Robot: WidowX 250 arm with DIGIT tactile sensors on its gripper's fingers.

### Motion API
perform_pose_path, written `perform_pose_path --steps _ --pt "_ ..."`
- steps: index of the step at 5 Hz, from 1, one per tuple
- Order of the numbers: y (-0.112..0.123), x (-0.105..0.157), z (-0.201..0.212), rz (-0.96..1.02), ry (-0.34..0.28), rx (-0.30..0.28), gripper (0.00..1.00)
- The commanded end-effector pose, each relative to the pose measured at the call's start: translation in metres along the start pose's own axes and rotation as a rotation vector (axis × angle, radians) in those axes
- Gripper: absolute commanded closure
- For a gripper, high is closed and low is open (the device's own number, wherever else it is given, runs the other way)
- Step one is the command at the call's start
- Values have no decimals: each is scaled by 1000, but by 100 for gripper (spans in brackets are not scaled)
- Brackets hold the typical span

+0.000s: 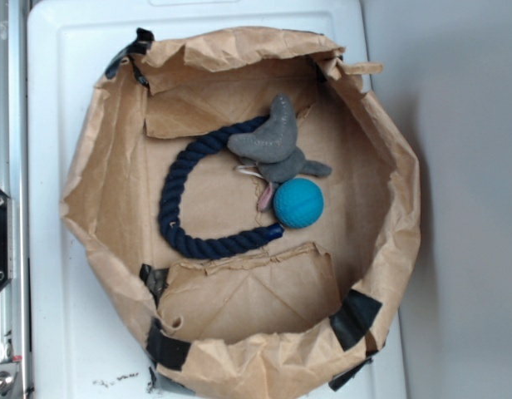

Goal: Grab the gray animal.

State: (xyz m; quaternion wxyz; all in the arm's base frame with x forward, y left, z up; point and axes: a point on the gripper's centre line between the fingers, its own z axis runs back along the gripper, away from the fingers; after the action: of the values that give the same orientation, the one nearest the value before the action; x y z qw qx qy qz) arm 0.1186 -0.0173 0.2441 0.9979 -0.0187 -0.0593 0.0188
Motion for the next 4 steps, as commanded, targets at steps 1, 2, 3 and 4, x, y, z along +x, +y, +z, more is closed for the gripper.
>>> perform_pose_path --steps 1,2,3,4 --pt "0 0 0 0 0 0 0" --pt "6 32 -18 58 68 -13 0" --pt "6 32 -18 58 68 -13 0" --pt "6 32 -18 58 68 -13 0"
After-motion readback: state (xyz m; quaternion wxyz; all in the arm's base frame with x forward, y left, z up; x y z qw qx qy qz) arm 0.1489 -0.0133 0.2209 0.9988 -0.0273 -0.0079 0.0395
